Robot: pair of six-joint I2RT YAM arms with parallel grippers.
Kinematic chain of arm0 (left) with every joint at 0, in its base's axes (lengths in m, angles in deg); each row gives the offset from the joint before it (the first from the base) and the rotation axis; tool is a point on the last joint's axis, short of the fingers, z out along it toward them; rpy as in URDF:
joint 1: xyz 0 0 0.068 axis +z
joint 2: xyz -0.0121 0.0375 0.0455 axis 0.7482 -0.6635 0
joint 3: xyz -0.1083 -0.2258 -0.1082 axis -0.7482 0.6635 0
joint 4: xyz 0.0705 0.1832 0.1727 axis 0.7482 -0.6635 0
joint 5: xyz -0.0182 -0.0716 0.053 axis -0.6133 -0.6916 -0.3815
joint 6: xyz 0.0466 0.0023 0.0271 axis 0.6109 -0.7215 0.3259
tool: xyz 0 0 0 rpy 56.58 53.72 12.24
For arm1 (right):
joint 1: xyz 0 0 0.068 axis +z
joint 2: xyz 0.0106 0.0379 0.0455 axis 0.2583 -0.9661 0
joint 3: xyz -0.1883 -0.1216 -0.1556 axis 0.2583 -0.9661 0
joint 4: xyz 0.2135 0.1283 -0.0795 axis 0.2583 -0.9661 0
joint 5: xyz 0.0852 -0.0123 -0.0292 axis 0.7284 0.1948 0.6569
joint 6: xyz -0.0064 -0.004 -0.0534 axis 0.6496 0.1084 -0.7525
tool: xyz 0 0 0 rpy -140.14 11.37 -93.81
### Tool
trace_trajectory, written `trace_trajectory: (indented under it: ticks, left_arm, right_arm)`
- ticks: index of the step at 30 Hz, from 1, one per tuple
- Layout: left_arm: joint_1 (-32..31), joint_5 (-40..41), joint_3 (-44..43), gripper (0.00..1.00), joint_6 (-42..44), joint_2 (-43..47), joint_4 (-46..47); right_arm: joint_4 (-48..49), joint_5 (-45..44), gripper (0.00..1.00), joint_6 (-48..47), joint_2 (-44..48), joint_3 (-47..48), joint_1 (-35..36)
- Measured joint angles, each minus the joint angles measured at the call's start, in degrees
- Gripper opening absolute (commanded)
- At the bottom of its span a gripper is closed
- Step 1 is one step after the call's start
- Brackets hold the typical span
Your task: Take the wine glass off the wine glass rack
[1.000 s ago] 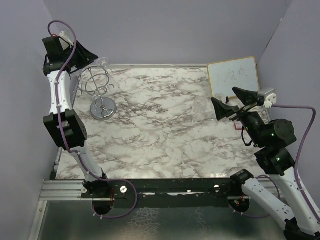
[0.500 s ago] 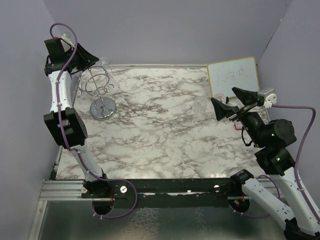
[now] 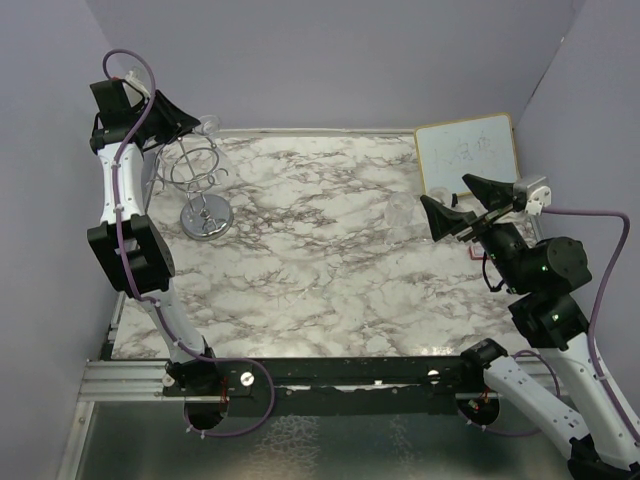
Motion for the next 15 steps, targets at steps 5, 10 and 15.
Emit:
trace_trajectory:
  ticks: [5,10,15]
  left_arm:
    - [0.00,-1.03,0.13,0.30,-0.26,0.00,0.07]
    - [0.00,-2.08,0.44,0.30,-0.76,0.00,0.63]
    - [-0.07,-2.54,0.44,0.30,-0.85,0.00,0.63]
  right_arm:
    - [0.11,0.15,1.00,0.00,-0.20,0.00,0.00]
    - [0.22,0.35,1.00,0.04,-0.52,0.00,0.00]
    - [0.26,0.55,1.00,0.15,-0.66,0.00,0.00]
